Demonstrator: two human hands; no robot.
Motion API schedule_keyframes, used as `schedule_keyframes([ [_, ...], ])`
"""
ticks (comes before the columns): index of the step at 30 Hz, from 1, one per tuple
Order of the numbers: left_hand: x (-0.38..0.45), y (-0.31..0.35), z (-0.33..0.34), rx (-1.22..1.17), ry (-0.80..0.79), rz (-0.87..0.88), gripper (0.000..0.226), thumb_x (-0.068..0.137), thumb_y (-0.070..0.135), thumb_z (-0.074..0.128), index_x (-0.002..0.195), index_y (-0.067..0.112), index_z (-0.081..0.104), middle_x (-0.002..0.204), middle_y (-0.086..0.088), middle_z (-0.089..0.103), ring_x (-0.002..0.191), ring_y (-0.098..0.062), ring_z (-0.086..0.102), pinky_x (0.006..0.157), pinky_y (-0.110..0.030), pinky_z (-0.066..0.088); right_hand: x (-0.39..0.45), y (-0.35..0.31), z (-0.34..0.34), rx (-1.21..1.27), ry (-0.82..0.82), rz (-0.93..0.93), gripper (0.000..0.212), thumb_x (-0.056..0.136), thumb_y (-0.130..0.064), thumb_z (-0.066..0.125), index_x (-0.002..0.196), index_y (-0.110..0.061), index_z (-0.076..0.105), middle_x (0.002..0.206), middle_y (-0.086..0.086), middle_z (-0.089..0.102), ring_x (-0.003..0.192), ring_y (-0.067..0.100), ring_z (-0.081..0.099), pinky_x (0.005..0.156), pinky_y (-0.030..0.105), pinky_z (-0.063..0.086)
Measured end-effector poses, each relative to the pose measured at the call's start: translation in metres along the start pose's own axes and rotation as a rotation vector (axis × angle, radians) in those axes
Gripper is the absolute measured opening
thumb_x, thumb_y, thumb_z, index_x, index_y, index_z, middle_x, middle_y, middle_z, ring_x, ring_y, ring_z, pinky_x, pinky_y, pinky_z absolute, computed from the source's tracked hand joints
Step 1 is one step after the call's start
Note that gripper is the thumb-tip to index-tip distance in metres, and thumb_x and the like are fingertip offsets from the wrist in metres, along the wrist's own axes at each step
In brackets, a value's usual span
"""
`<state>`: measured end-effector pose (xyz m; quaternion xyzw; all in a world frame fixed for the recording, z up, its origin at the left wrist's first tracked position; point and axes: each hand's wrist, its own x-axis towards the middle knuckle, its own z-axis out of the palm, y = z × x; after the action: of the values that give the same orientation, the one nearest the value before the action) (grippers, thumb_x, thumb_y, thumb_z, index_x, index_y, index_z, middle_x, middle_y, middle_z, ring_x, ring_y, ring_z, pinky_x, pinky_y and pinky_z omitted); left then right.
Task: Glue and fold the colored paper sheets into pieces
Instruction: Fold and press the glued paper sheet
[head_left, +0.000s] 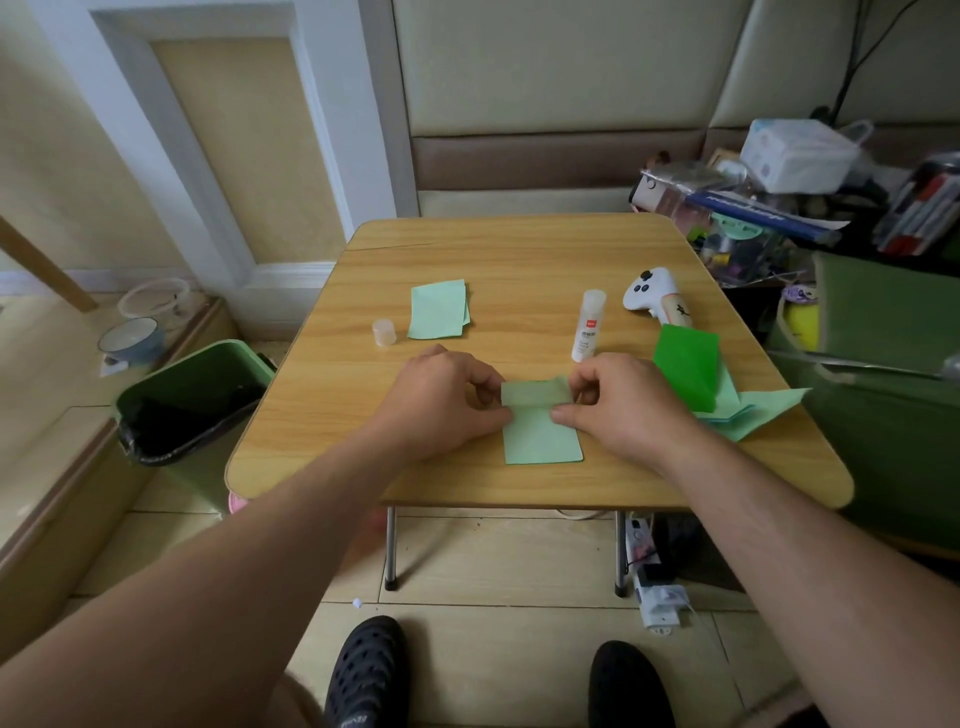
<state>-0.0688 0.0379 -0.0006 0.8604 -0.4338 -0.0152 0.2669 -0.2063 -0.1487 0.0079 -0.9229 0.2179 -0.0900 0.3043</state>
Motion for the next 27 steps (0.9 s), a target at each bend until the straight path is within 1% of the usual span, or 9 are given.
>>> schedule_keyframes([
  [4,-0.001,0.007,0.005,-0.002,0.025,0.014,0.016,0.075,0.048,0.077,0.09,0.045,0.071,0.081,0.023,0.066,0.092,-0.013,0.051,0.087,-0.038,0.049,0.002,-0.002,0.005,0.021,0.015,-0.035,0.033,0.077,-0.032,0.09,0.065,-0.027,0.06,0.069,-0.006,0.06,0.067,0.012,0.053,0.064,0.034,0.048],
  [8,0.0,0.016,0.013,0.018,0.047,0.019,0.023,0.071,0.049,0.07,0.093,0.043,0.074,0.085,0.018,0.068,0.094,-0.016,0.053,0.089,-0.044,0.05,0.003,-0.009,0.016,-0.022,0.04,-0.075,0.029,0.077,-0.038,0.089,0.07,-0.026,0.063,0.075,-0.009,0.057,0.073,0.011,0.053,0.067,0.035,0.048],
  [11,0.001,0.011,0.011,0.032,0.062,0.003,0.023,0.073,0.049,0.072,0.094,0.041,0.075,0.084,0.019,0.067,0.094,-0.016,0.052,0.089,-0.043,0.05,0.005,-0.006,0.012,-0.026,0.036,-0.071,0.032,0.079,-0.036,0.088,0.065,-0.028,0.06,0.075,-0.009,0.058,0.074,0.015,0.054,0.066,0.035,0.046],
  [12,0.001,0.008,0.01,0.038,0.059,-0.005,0.021,0.075,0.048,0.074,0.095,0.041,0.075,0.083,0.02,0.066,0.094,-0.016,0.052,0.09,-0.043,0.05,0.005,-0.004,0.01,-0.026,0.03,-0.062,0.031,0.08,-0.035,0.087,0.066,-0.028,0.061,0.076,-0.008,0.06,0.075,0.015,0.056,0.068,0.035,0.049],
  [14,0.002,0.004,0.008,0.041,0.061,-0.021,0.019,0.075,0.047,0.076,0.093,0.039,0.075,0.08,0.022,0.064,0.094,-0.015,0.052,0.09,-0.042,0.05,0.005,-0.001,0.005,-0.036,0.026,-0.041,0.024,0.081,-0.034,0.087,0.071,-0.027,0.066,0.08,-0.008,0.063,0.079,0.014,0.06,0.074,0.037,0.055],
  [17,0.002,0.003,0.007,0.037,0.075,-0.024,0.019,0.074,0.046,0.074,0.092,0.039,0.075,0.079,0.023,0.064,0.093,-0.016,0.053,0.089,-0.043,0.051,0.005,0.0,0.002,-0.035,0.031,-0.03,0.019,0.082,-0.033,0.087,0.075,-0.029,0.07,0.082,-0.009,0.063,0.08,0.013,0.06,0.078,0.04,0.057],
  [20,0.003,0.008,0.01,0.051,0.081,-0.009,0.023,0.074,0.048,0.072,0.096,0.041,0.075,0.082,0.02,0.064,0.093,-0.017,0.053,0.088,-0.044,0.051,0.005,-0.003,0.004,-0.019,0.05,-0.03,0.018,0.08,-0.033,0.088,0.081,-0.029,0.07,0.085,-0.008,0.062,0.082,0.015,0.06,0.079,0.041,0.056],
  [24,0.005,0.015,0.015,0.07,0.085,0.004,0.03,0.071,0.051,0.068,0.098,0.041,0.076,0.087,0.016,0.066,0.093,-0.018,0.052,0.087,-0.044,0.05,0.006,-0.011,0.017,0.0,0.058,-0.073,0.02,0.08,-0.037,0.088,0.087,-0.03,0.07,0.094,-0.009,0.06,0.091,0.017,0.058,0.076,0.035,0.049],
  [27,0.006,0.014,0.015,0.082,0.093,-0.008,0.024,0.075,0.049,0.072,0.097,0.042,0.076,0.086,0.017,0.065,0.095,-0.018,0.052,0.088,-0.043,0.049,0.008,-0.01,0.018,-0.025,0.068,-0.067,0.017,0.081,-0.036,0.087,0.087,-0.031,0.071,0.096,-0.008,0.06,0.094,0.018,0.057,0.08,0.036,0.049],
])
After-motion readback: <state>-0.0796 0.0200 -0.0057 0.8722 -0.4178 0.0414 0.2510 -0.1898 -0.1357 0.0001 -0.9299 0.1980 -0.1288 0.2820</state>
